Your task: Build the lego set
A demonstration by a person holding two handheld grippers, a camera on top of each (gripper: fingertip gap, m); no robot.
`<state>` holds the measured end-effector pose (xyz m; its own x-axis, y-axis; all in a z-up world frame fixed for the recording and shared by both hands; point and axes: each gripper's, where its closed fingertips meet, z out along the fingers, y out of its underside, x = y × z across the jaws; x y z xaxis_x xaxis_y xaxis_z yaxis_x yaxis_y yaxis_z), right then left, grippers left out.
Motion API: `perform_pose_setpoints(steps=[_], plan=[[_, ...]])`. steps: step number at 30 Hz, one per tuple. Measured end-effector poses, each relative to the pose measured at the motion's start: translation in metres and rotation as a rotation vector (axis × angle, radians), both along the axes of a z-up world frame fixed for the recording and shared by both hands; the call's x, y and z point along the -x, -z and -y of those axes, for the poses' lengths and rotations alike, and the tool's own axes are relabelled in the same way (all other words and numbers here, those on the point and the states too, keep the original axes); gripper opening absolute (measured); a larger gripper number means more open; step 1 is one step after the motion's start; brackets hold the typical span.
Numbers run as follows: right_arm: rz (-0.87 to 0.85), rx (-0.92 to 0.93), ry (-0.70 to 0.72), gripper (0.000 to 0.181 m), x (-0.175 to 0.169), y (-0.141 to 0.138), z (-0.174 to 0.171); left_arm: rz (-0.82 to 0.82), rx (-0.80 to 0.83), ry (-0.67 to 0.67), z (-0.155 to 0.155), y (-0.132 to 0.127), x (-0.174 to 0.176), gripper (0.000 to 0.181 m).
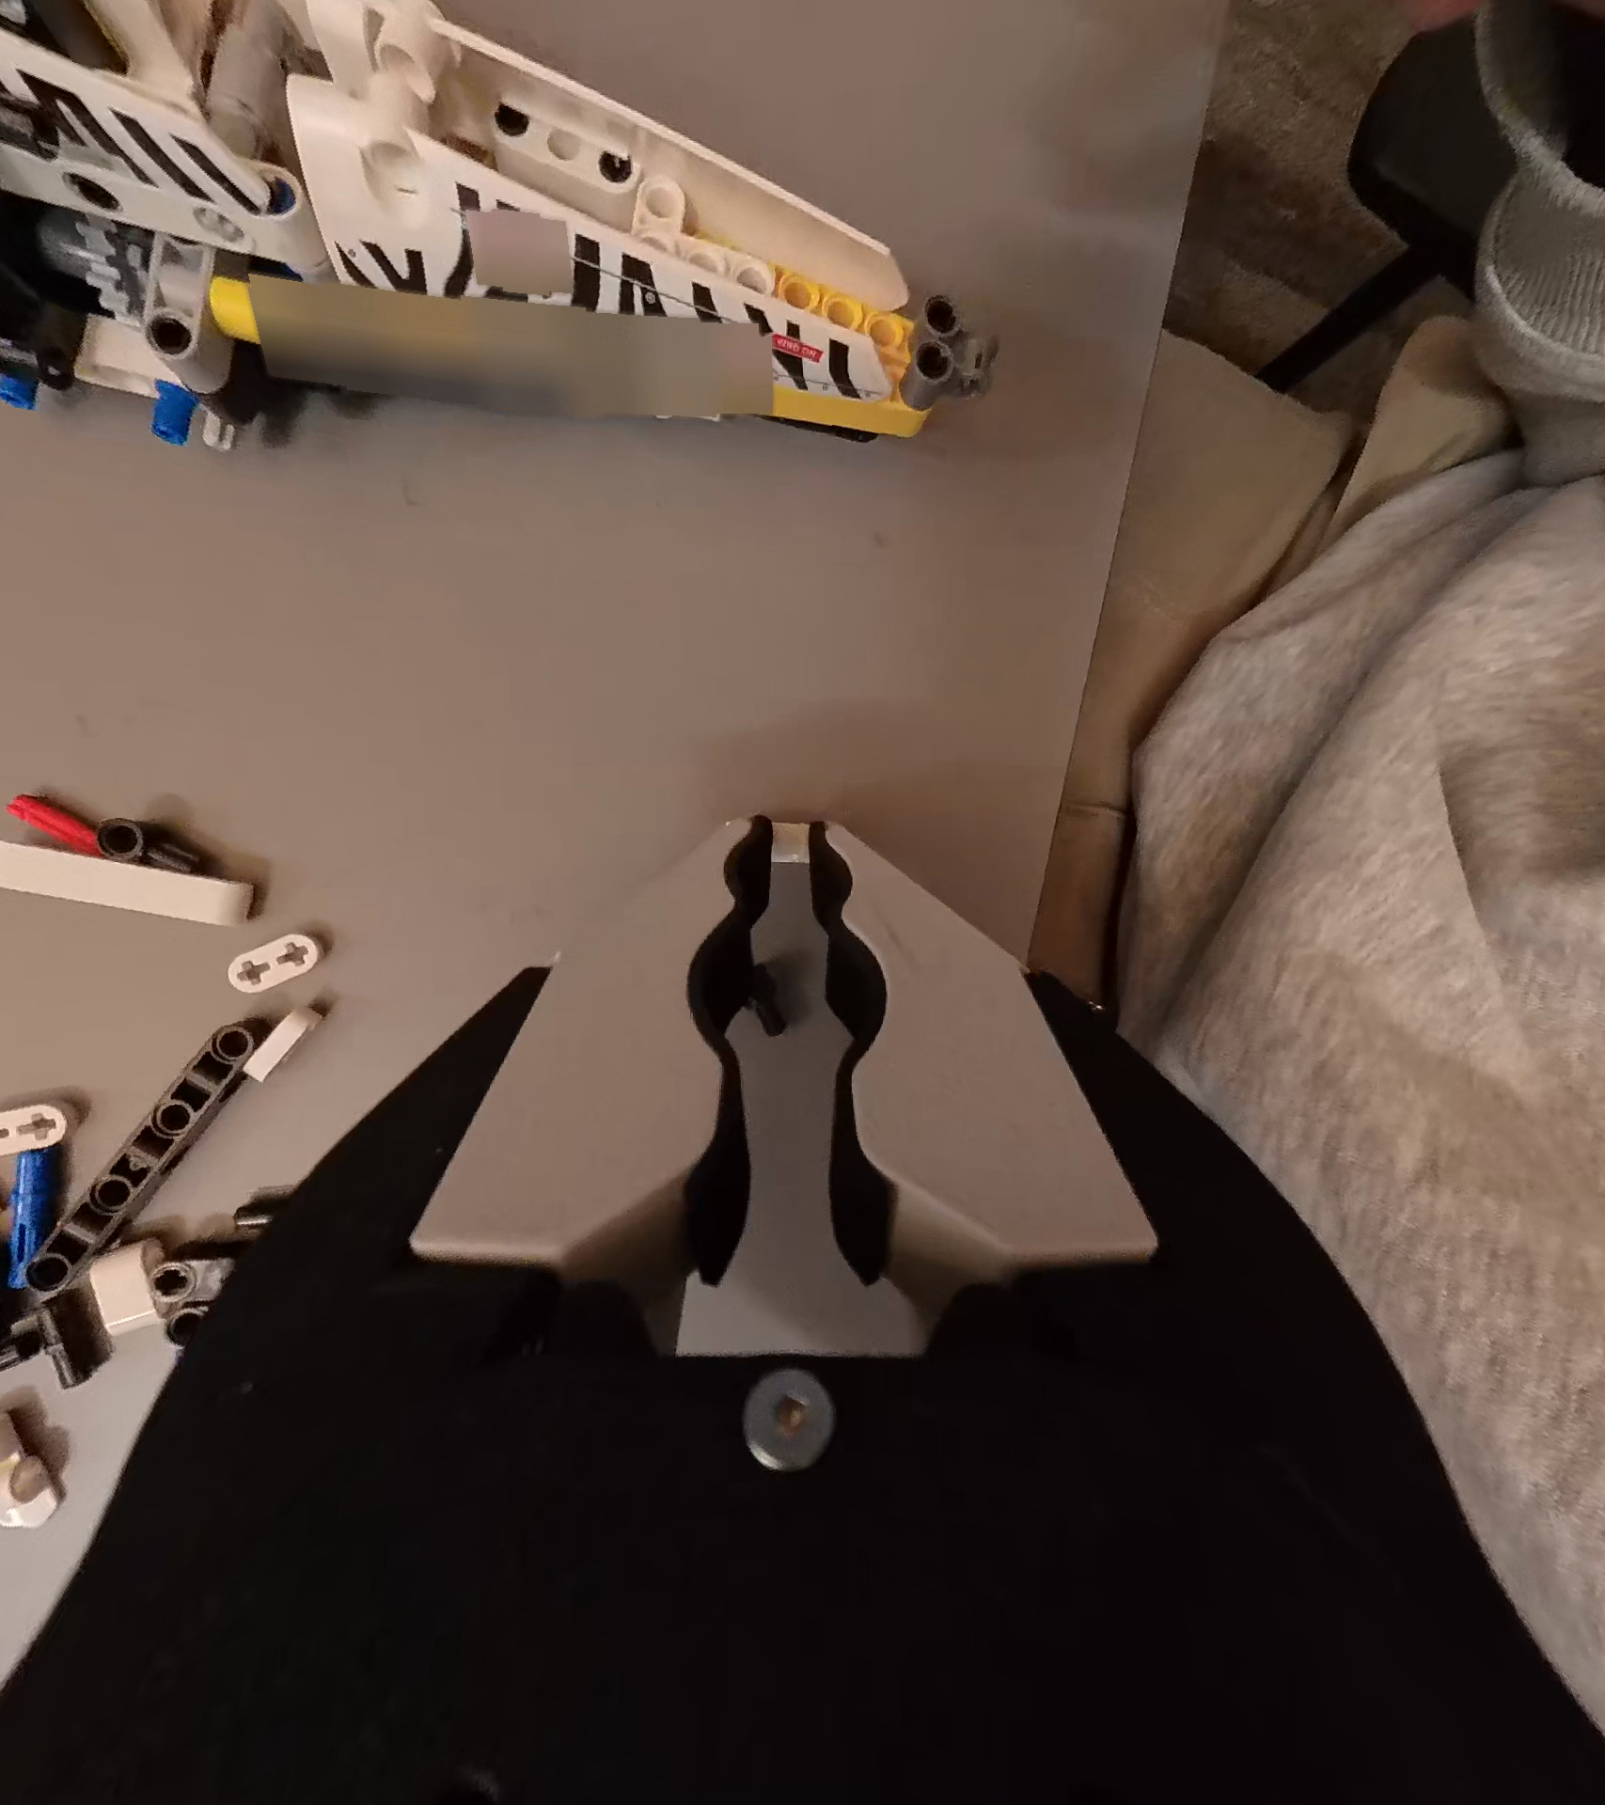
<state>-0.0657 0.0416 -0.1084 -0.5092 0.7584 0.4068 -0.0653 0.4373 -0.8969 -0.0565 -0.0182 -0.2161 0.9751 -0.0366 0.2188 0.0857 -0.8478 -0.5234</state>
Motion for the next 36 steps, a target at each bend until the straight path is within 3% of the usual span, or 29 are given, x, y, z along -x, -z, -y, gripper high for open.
perform_pose_setpoints(steps=[11,19,22,28,31,36], plan=[[-0.001,0.015,0.000,0.005,-0.001,0.001,-0.003,-0.099,0.018,0.056,-0.022,0.002,-0.015,0.006],[0.001,0.039,-0.008,0.005,-0.003,0.005,-0.006,-0.244,0.301,0.091,0.030,0.001,-0.008,0.005],[-0.005,0.054,-0.011,0.005,-0.004,0.003,-0.008,-0.220,0.391,0.114,0.043,0.001,-0.018,0.005],[-0.023,0.059,0.010,0.005,-0.011,0.000,-0.017,-0.223,0.482,0.148,0.036,0.018,-0.024,0.003],[-0.029,0.071,0.024,0.005,-0.014,0.000,-0.024,-0.243,0.434,0.153,0.023,0.016,-0.024,0.000],[-0.027,0.090,0.036,0.005,-0.019,0.001,-0.032,-0.248,0.314,0.096,0.024,-0.001,-0.016,0.033]])
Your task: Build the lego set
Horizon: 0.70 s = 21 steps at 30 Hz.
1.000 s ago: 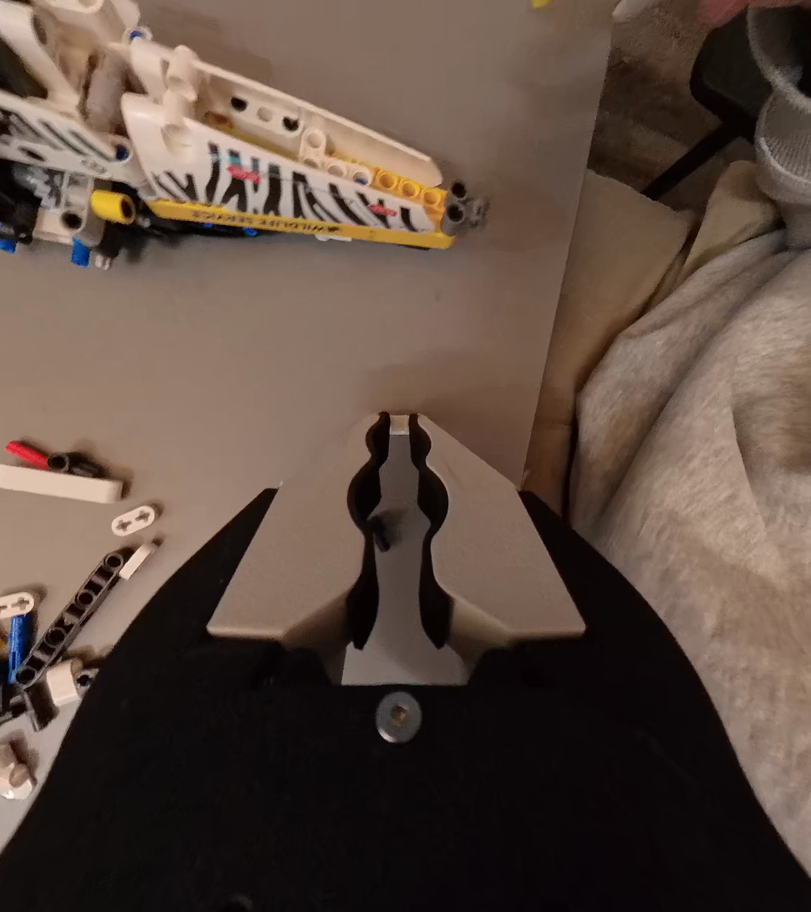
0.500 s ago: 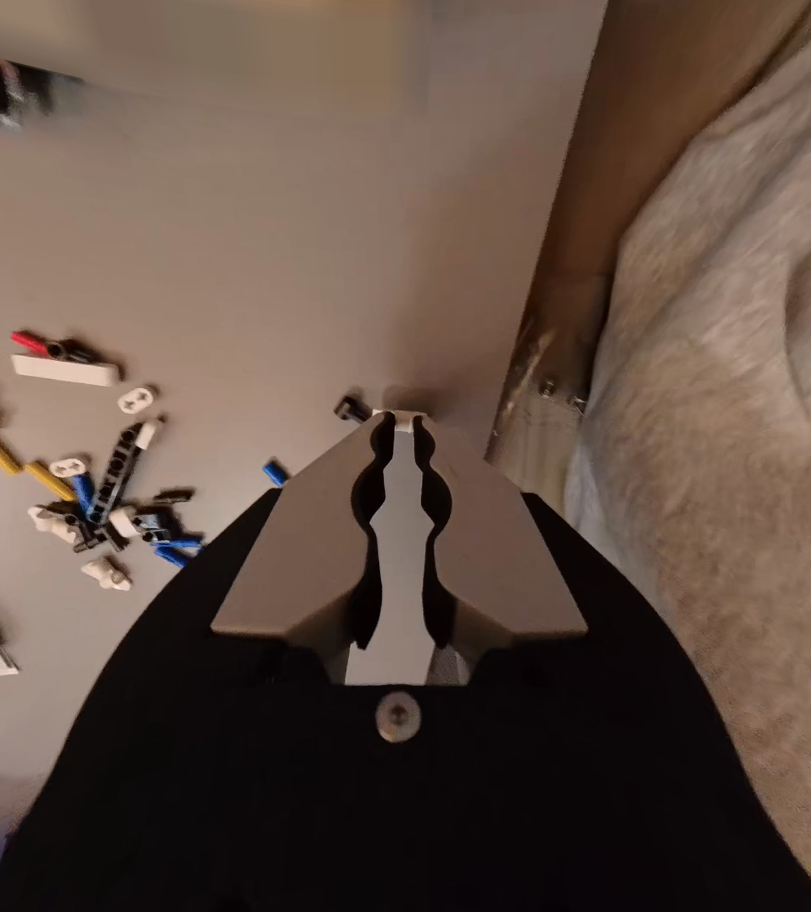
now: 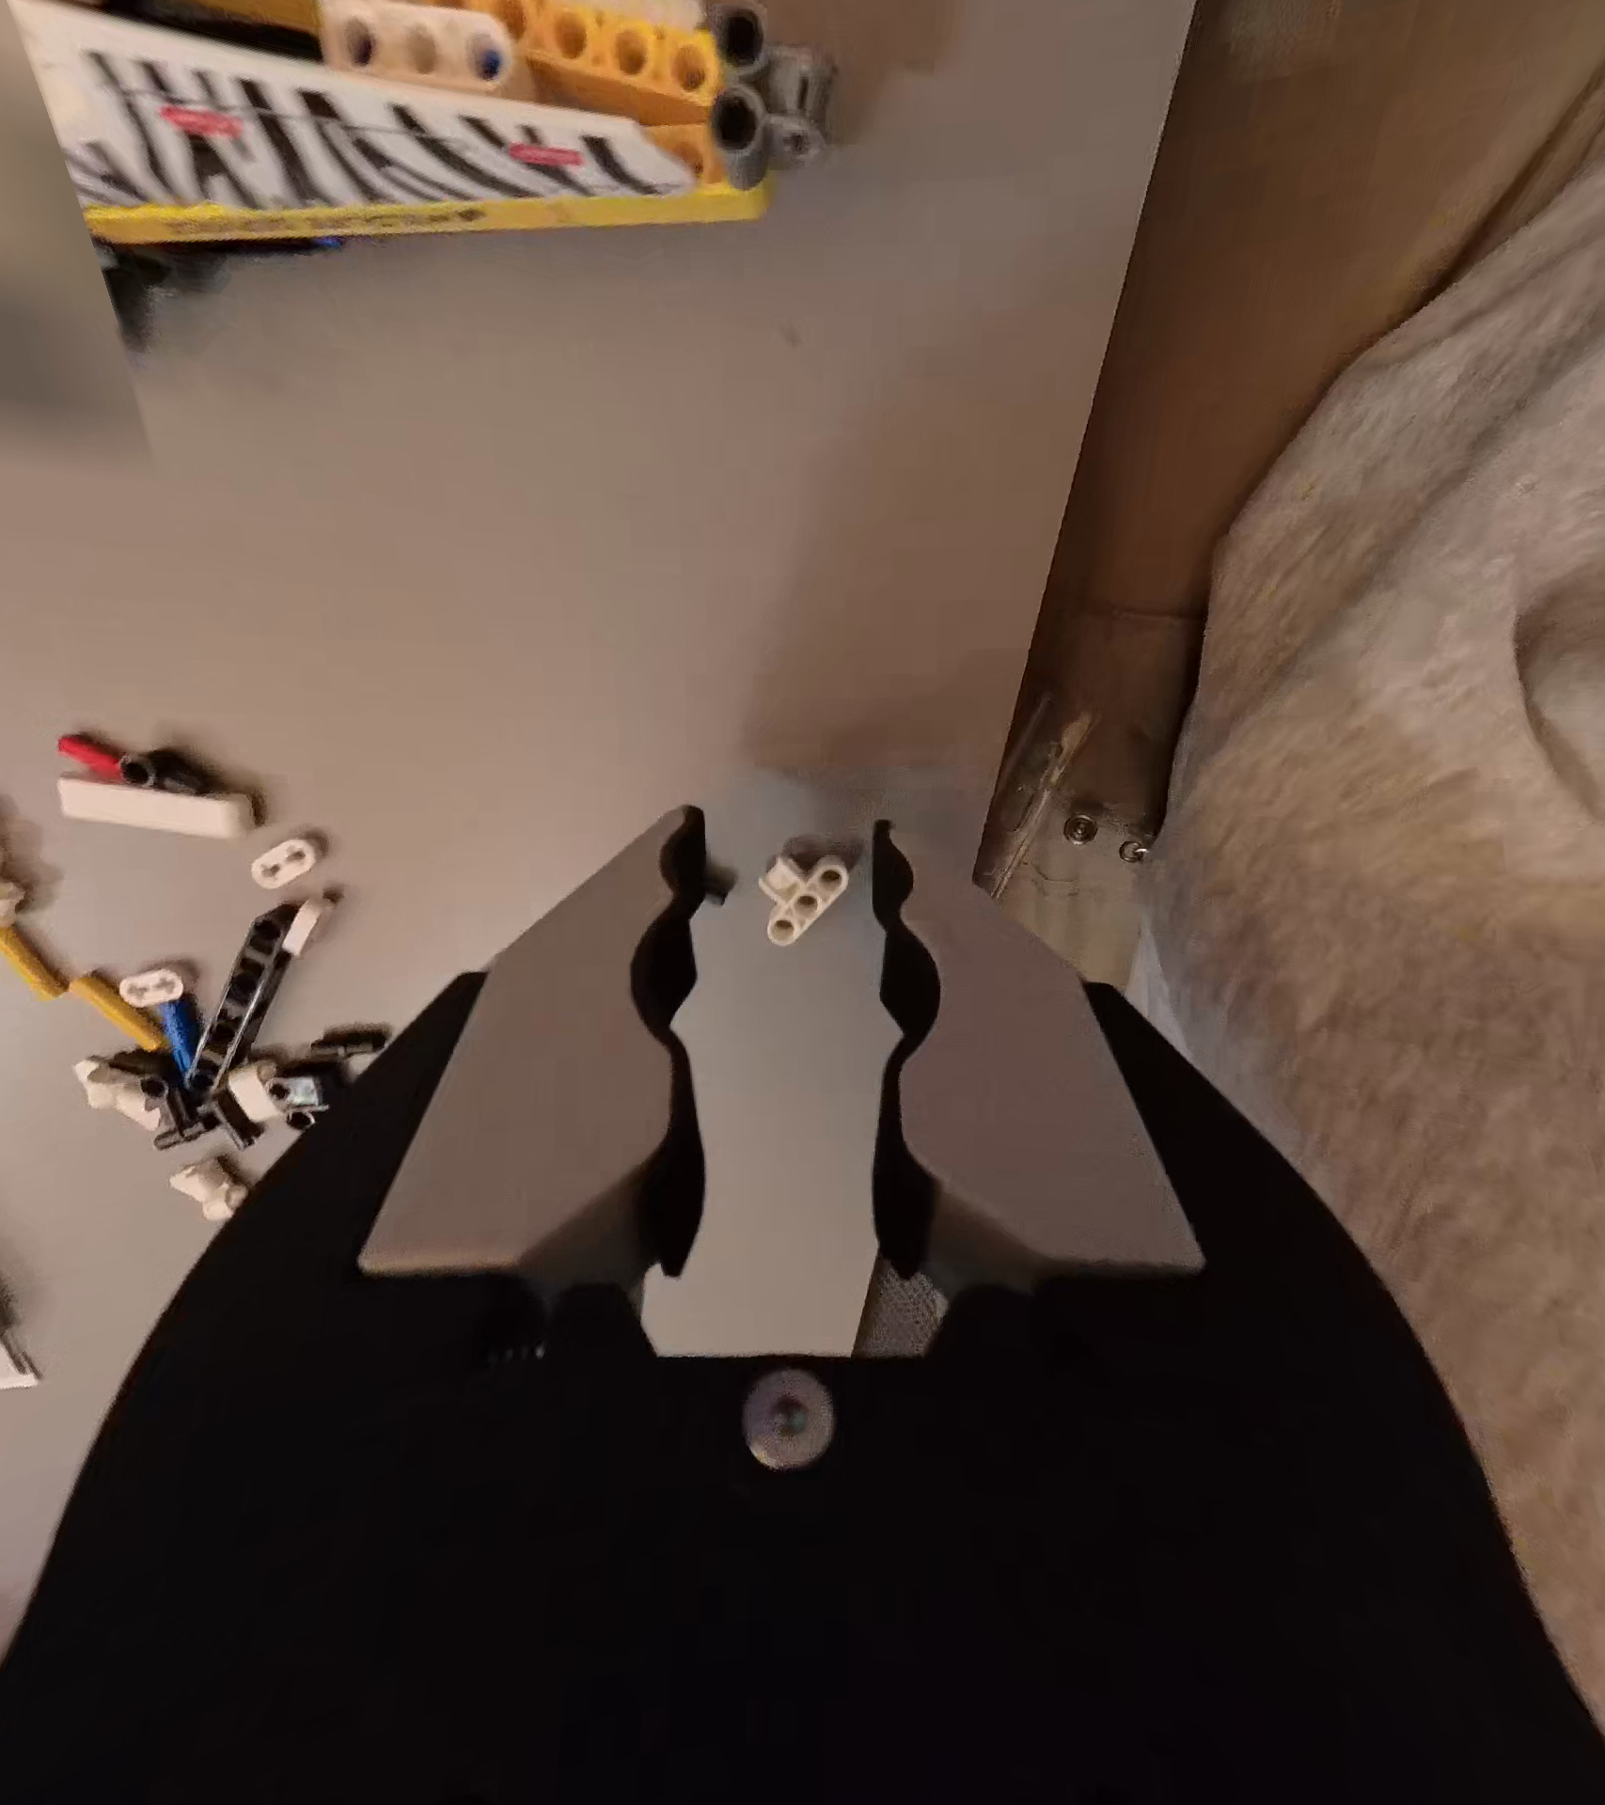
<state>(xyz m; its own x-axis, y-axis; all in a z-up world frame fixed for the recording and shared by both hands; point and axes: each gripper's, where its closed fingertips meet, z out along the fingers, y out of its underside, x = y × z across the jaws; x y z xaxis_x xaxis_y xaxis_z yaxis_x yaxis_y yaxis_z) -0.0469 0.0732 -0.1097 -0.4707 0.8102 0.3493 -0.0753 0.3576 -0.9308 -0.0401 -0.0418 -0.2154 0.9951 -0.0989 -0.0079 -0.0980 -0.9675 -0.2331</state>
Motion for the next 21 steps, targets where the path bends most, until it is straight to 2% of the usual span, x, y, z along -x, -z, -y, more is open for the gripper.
perform_pose_setpoints(steps=[4,8,12,17,21], plan=[[0.017,0.032,-0.025,0.005,-0.002,0.003,0.002,0.070,-0.154,-0.050,0.013,-0.012,0.003,0.037],[0.041,0.061,-0.084,0.005,-0.004,0.003,0.017,0.093,-0.248,-0.108,0.025,-0.011,0.013,0.038],[0.108,0.022,-0.160,0.005,-0.009,0.006,0.042,0.107,-0.239,-0.076,0.029,0.000,0.001,0.033],[0.159,-0.101,-0.189,0.005,-0.014,0.018,0.068,0.141,-0.240,-0.143,0.024,0.009,-0.007,0.032],[0.328,-0.123,-0.252,0.006,-0.021,0.047,0.087,0.161,-0.268,-0.138,0.008,0.013,-0.022,0.037]])
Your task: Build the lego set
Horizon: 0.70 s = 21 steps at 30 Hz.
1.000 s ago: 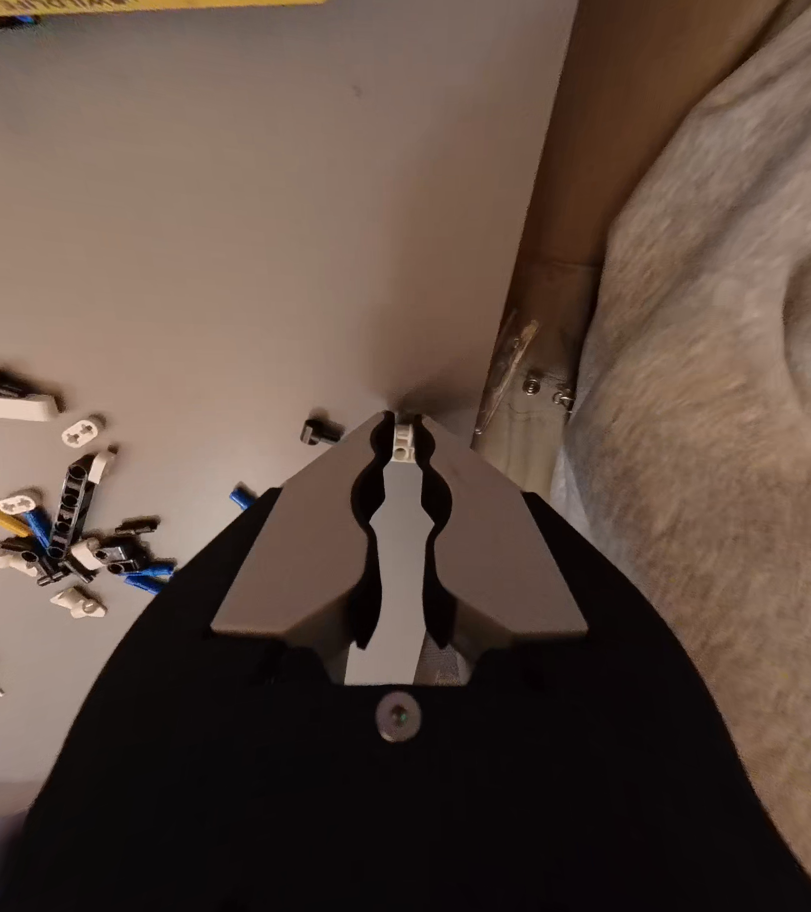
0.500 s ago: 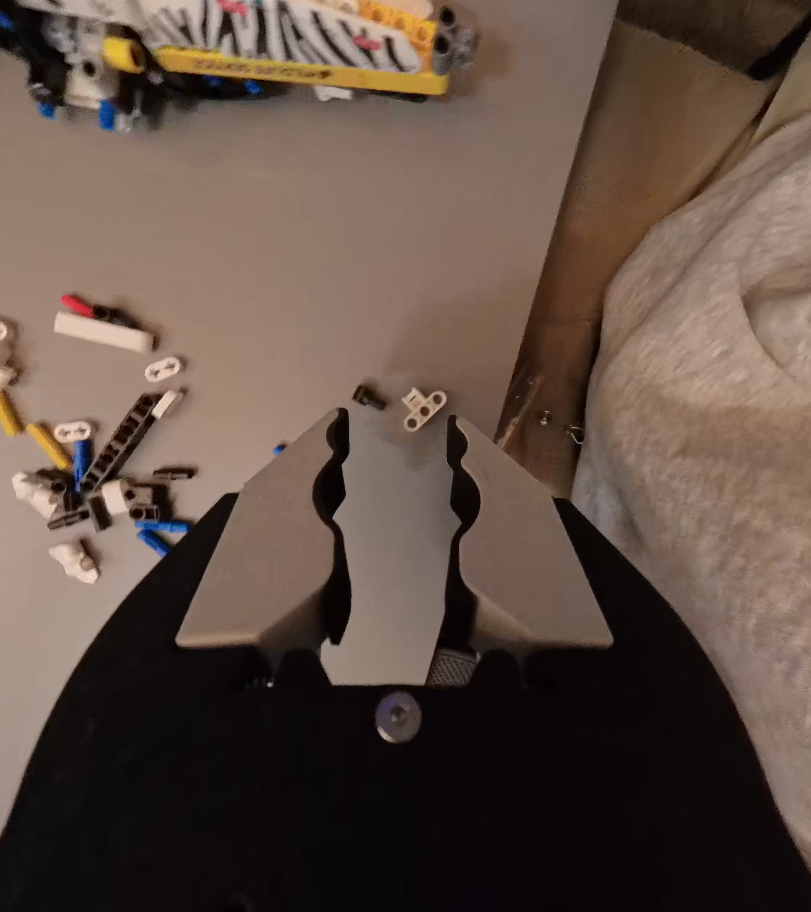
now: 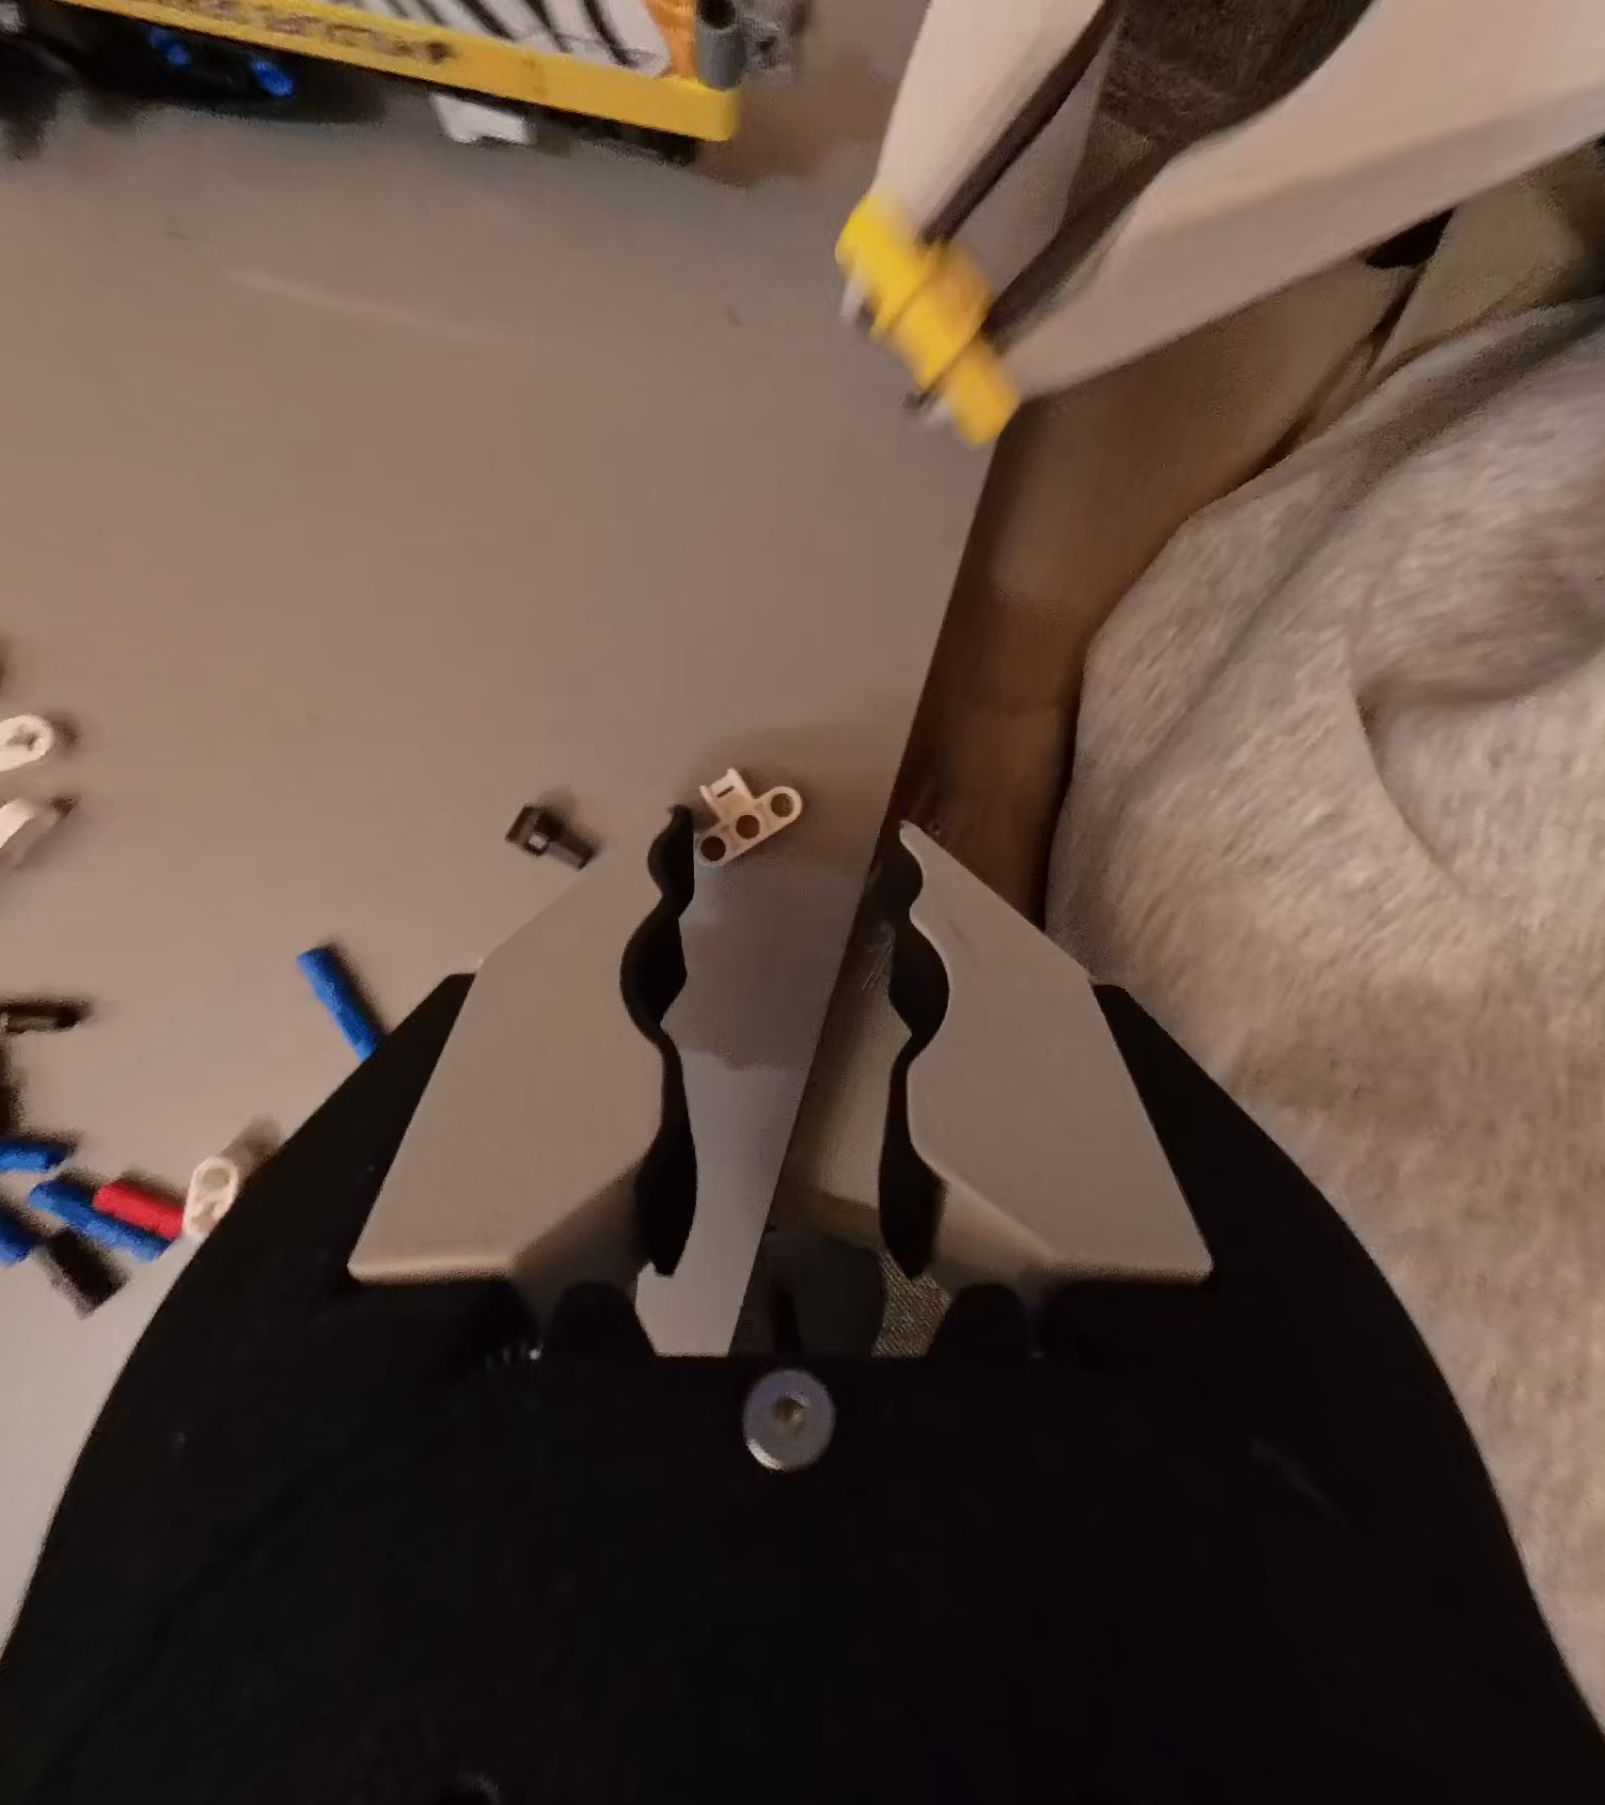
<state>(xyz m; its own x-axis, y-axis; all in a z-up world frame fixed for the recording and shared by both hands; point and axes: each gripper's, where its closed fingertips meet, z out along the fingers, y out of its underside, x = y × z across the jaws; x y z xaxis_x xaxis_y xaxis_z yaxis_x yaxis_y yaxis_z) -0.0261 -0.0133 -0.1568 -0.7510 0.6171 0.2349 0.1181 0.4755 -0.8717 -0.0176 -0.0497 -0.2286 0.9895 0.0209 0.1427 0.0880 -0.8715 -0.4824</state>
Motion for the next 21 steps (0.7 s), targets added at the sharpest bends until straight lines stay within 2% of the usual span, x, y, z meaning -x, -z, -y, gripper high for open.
perform_pose_setpoints(steps=[2,5,9,12,14,21], plan=[[0.101,-0.025,-0.014,0.006,-0.003,0.018,0.003,-0.040,-0.033,0.037,-0.007,0.000,-0.004,0.038],[0.216,-0.037,-0.003,0.006,-0.008,0.036,0.002,-0.101,-0.061,-0.006,-0.007,-0.002,0.006,0.040],[0.274,-0.007,-0.003,0.006,-0.015,0.043,0.008,-0.057,-0.181,-0.074,-0.008,-0.017,0.010,0.038],[0.300,-0.051,-0.006,0.006,-0.017,0.050,0.012,0.009,-0.213,-0.141,-0.008,-0.020,0.005,0.038],[0.317,-0.090,0.013,0.005,-0.015,0.055,0.011,0.001,-0.210,-0.212,-0.007,-0.020,0.003,0.038],[0.424,-0.132,0.004,0.005,-0.012,0.064,0.012,-0.011,-0.244,-0.338,-0.008,-0.008,-0.004,0.041]])
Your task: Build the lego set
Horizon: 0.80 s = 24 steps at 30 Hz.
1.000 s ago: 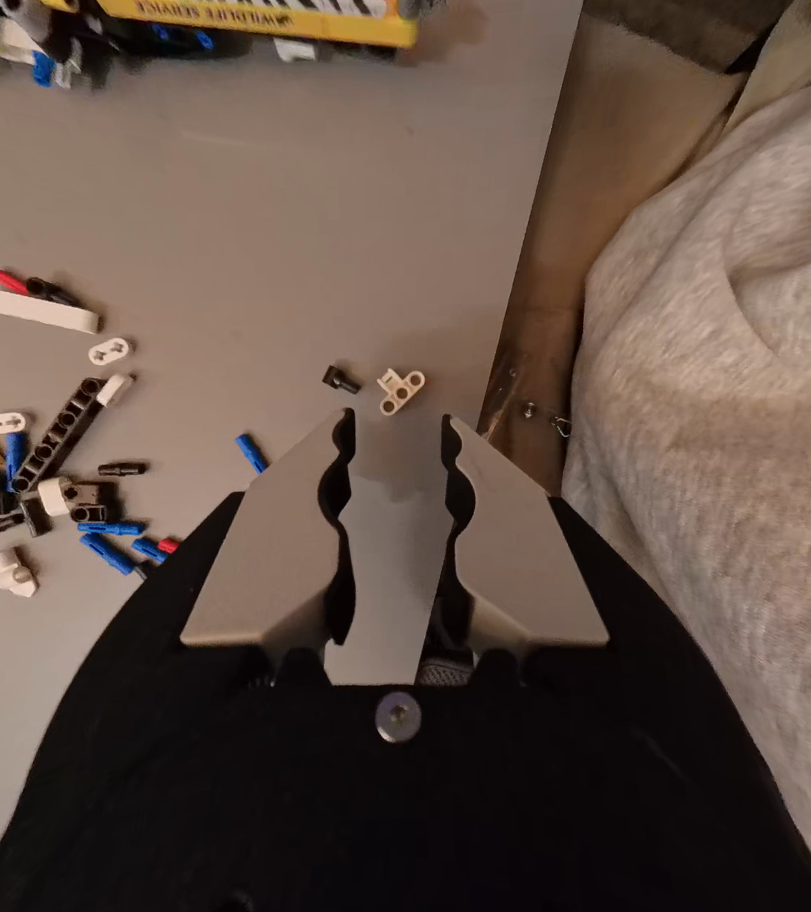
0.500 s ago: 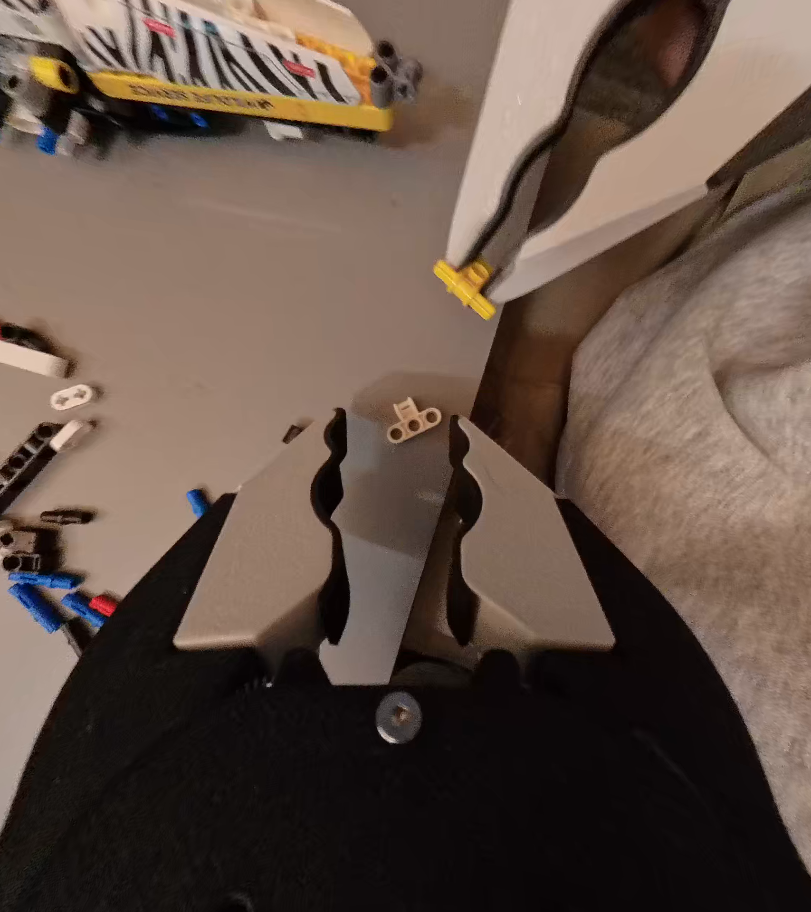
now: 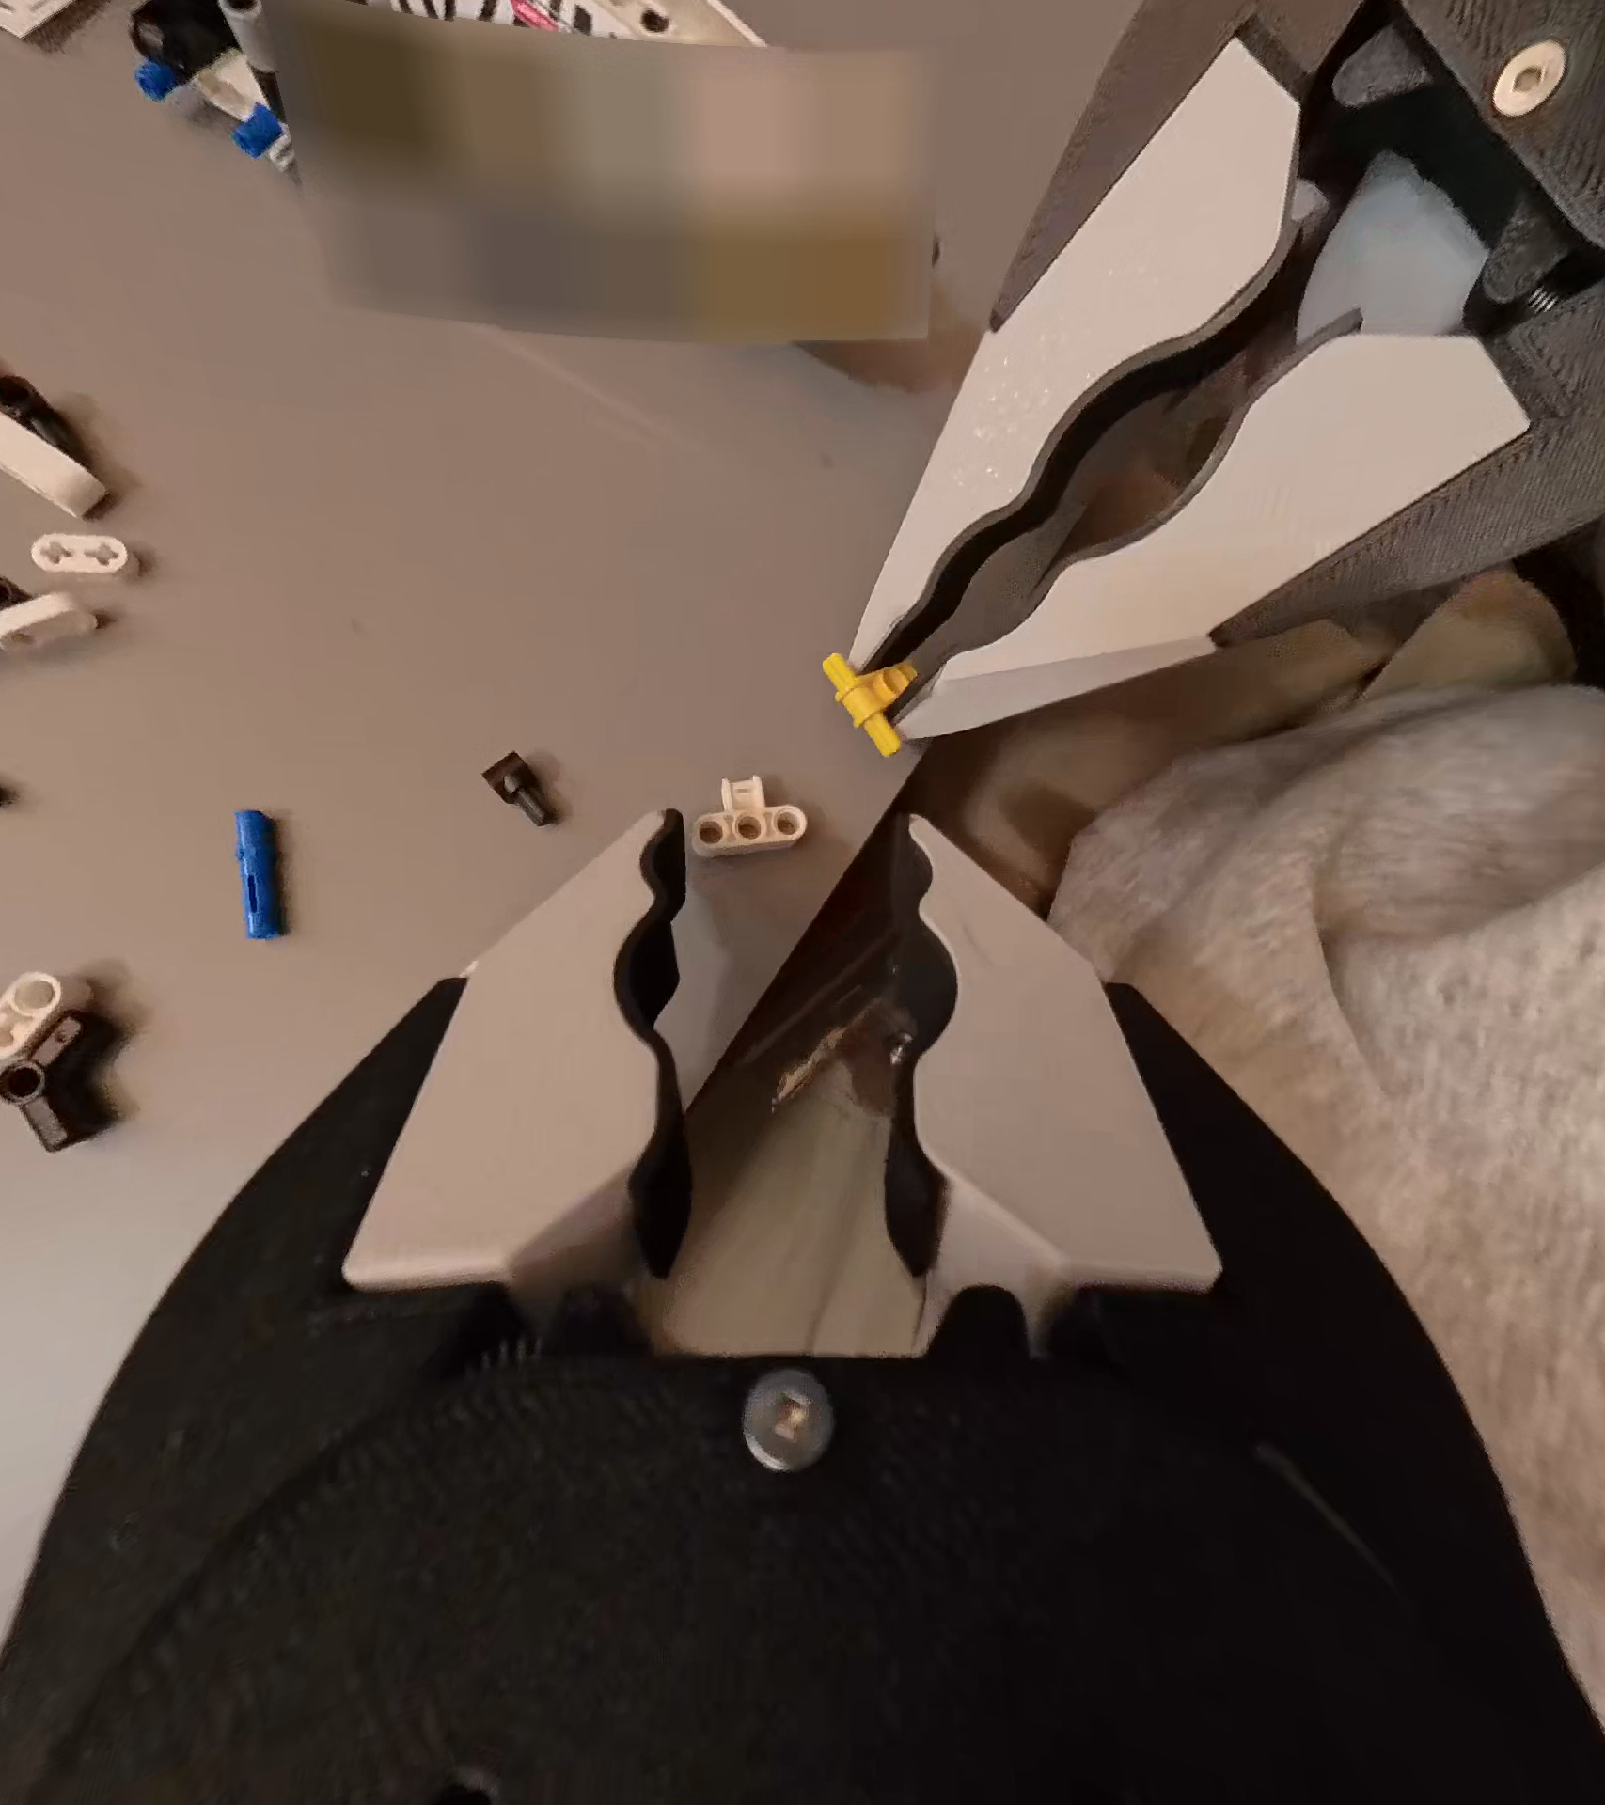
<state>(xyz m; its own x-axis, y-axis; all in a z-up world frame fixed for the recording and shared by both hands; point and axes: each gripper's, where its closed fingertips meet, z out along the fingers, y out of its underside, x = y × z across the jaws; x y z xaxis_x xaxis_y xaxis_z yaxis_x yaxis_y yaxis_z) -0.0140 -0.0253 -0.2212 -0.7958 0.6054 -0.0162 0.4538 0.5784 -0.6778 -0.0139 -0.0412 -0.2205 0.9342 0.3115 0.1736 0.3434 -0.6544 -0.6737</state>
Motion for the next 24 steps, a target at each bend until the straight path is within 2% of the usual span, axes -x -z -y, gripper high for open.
perform_pose_setpoints(steps=[4,9,14,20,24], plan=[[0.000,-0.124,-0.079,0.005,0.003,0.006,-0.001,-0.047,-0.003,-0.043,-0.001,0.003,0.009,0.039],[0.055,-0.187,-0.183,0.005,0.003,0.008,0.003,-0.077,0.019,-0.048,0.001,0.008,0.011,0.036],[0.101,-0.215,-0.273,0.005,0.002,0.009,0.005,-0.074,0.007,-0.041,0.003,0.008,0.013,0.022],[0.206,-0.219,-0.393,0.005,-0.005,0.009,0.007,-0.064,-0.023,0.013,0.001,0.008,0.010,0.022],[0.192,-0.237,-0.488,0.005,-0.008,0.010,0.008,-0.058,-0.057,0.084,0.001,0.008,0.006,0.022]])
